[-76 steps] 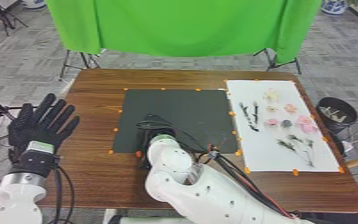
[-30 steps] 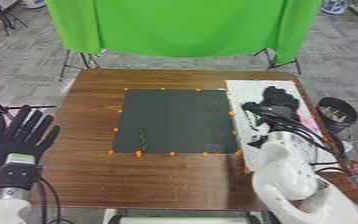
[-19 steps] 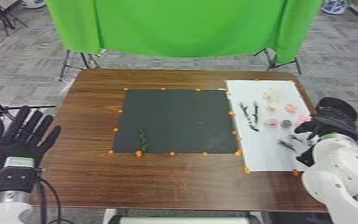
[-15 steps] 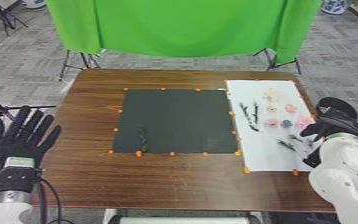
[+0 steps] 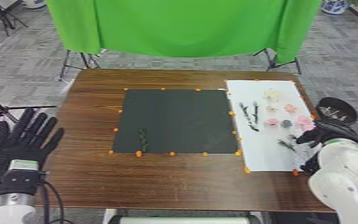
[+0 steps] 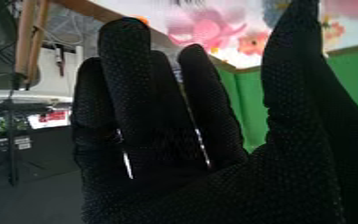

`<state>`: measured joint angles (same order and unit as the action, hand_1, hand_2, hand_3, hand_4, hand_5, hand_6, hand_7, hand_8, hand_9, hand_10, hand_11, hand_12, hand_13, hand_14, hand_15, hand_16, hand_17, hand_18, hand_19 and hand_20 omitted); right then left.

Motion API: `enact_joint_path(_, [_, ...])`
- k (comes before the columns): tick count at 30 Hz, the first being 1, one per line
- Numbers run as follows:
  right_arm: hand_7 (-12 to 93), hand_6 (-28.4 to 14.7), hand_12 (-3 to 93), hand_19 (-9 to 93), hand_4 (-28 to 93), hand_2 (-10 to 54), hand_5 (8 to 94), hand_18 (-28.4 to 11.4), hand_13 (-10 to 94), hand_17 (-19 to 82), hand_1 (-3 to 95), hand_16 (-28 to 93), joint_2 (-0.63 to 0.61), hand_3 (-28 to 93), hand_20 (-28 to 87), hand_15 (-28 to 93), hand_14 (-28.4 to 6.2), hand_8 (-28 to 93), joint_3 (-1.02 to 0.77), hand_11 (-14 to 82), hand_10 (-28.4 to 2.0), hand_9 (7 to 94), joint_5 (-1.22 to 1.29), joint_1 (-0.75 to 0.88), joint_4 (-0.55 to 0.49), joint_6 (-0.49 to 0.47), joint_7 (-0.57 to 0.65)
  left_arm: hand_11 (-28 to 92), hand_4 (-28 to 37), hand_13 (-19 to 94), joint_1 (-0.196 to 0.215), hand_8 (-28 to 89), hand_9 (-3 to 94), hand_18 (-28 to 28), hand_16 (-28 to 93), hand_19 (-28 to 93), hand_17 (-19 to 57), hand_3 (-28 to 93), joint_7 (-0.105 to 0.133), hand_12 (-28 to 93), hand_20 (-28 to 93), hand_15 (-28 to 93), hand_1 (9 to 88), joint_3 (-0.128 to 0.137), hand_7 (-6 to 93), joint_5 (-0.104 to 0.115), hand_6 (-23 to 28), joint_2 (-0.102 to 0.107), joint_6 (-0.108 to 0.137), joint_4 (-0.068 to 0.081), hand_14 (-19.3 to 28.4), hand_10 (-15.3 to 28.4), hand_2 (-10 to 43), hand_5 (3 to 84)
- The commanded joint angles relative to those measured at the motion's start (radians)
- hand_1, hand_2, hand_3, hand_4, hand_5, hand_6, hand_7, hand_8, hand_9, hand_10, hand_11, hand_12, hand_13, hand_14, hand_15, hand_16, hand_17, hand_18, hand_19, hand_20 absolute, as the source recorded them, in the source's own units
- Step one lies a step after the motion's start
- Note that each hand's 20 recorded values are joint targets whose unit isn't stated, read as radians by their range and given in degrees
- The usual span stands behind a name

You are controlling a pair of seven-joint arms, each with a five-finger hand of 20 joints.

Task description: Arrange flowers

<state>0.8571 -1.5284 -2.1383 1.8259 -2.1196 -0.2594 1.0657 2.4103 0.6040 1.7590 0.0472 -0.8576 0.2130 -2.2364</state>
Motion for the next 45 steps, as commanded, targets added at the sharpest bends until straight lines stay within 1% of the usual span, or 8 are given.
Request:
enact_joint_path(1, [15, -7.1, 16.1, 81, -28, -9.5, 58.7, -26.7, 68, 32, 42.2, 20, 0.019, 75, 25, 55, -13.5, -10, 0.015, 12.1, -19.5, 58.9, -0.019, 0.025, 0.042, 0.001, 0.009, 17, -28.3, 21, 0.002, -9, 30.7, 15.0, -6, 35, -8.9, 73, -0.012, 12, 7, 32, 24.8, -0.002, 12.5, -0.016, 9.5, -0.015, -0.016, 0.004, 16.1, 16.1, 11.7, 36.2])
enact_joint_path(6, [23, -4.9, 17.6, 81, -28, -9.5, 63.7, -26.0, 69, 33, 45.6, 20, 0.025, 74, 25, 55, -12.4, -10, 0.013, 16.8, -17.8, 64.8, -0.01, 0.031, 0.059, 0.04, 0.02, 17, -28.3, 21, 0.006, -9, 30.7, 15.0, -6, 35, -9.0, 72, -0.039, 12, 7, 32, 24.8, -0.003, 12.3, -0.033, 9.5, -0.026, -0.028, 0.007, 16.1, 16.2, 11.8, 36.4])
enact_joint_path(8, [30, -4.2, 19.5, 81, -28, -9.5, 65.8, -25.4, 70, 34, 50.4, 21, 0.022, 69, 25, 55, -11.6, 1, 0.011, 21.3, -16.4, 69.6, -0.022, 0.043, 0.06, 0.065, 0.004, 17, -28.3, 21, 0.009, -9, 30.7, 15.0, -6, 35, -9.0, 72, -0.043, 12, 7, 32, 24.7, -0.003, 12.2, -0.037, 9.5, -0.028, -0.028, 0.008, 16.2, 16.2, 12.0, 36.4])
enact_joint_path(11, [40, -2.4, 35.8, 82, -28, -9.5, 67.5, -24.8, 72, 35, 57.1, 29, 0.021, 64, 24, 53, -9.9, 10, 0.0, 17.3, -13.3, 76.9, 0.002, 0.05, 0.063, 0.104, -0.016, 17, -28.3, 21, 0.006, -9, 30.7, 15.0, -6, 35, -9.1, 72, -0.043, 12, 7, 32, 24.7, -0.006, 12.1, -0.042, 9.5, -0.029, -0.022, 0.011, 16.2, 16.2, 12.0, 36.4])
enact_joint_path(16, [47, -1.1, 45.6, 81, -28, -9.5, 67.7, -24.2, 74, 35, 58.3, 31, 0.017, 67, 25, 52, -9.4, 13, 0.001, 14.4, -11.7, 81.1, -0.007, 0.06, 0.06, 0.16, -0.032, 17, -28.3, 21, 0.005, -8, 30.8, 15.1, -6, 35, -9.3, 72, -0.05, 12, 7, 32, 24.7, -0.004, 12.0, -0.047, 9.5, -0.034, -0.026, 0.011, 16.2, 16.1, 12.1, 36.4])
enact_joint_path(31, [51, -2.0, 48.6, 82, -27, -9.5, 65.8, -24.2, 74, 36, 55.6, 33, -0.013, 74, 25, 53, -8.9, 15, -0.01, 18.1, -11.8, 80.2, -0.018, 0.073, -0.027, 0.287, -0.048, 17, -28.3, 22, 0.01, -8, 31.0, 15.2, -6, 35, -9.4, 72, -0.052, 12, 7, 32, 24.6, -0.006, 12.0, -0.043, 9.5, -0.034, -0.028, 0.013, 16.2, 16.1, 12.4, 36.6])
enact_joint_path(35, [51, -2.0, 48.3, 82, -25, -9.5, 65.8, -24.6, 75, 36, 54.6, 33, -0.019, 75, 25, 53, -9.0, 15, -0.012, 18.6, -12.0, 80.6, 0.065, 0.052, -0.071, 0.371, -0.025, 17, -28.3, 22, -0.002, -9, 31.0, 15.2, -6, 35, -9.4, 72, -0.061, 12, 7, 32, 24.6, -0.005, 12.1, -0.043, 9.5, -0.033, -0.017, 0.013, 16.2, 16.0, 12.4, 36.5])
enact_joint_path(45, [52, -2.5, 48.7, 86, -18, -9.5, 68.1, -26.0, 77, 38, 50.4, 30, -0.017, 77, 26, 57, -10.2, 16, 0.092, 21.6, -11.8, 82.4, 0.165, -0.046, -0.141, 0.536, -0.058, 17, -28.3, 22, 0.002, -9, 31.1, 15.2, -6, 35, -9.4, 71, -0.068, 12, 7, 32, 24.7, 0.002, 12.0, -0.045, 9.5, -0.019, -0.028, 0.015, 16.2, 16.1, 12.5, 36.6])
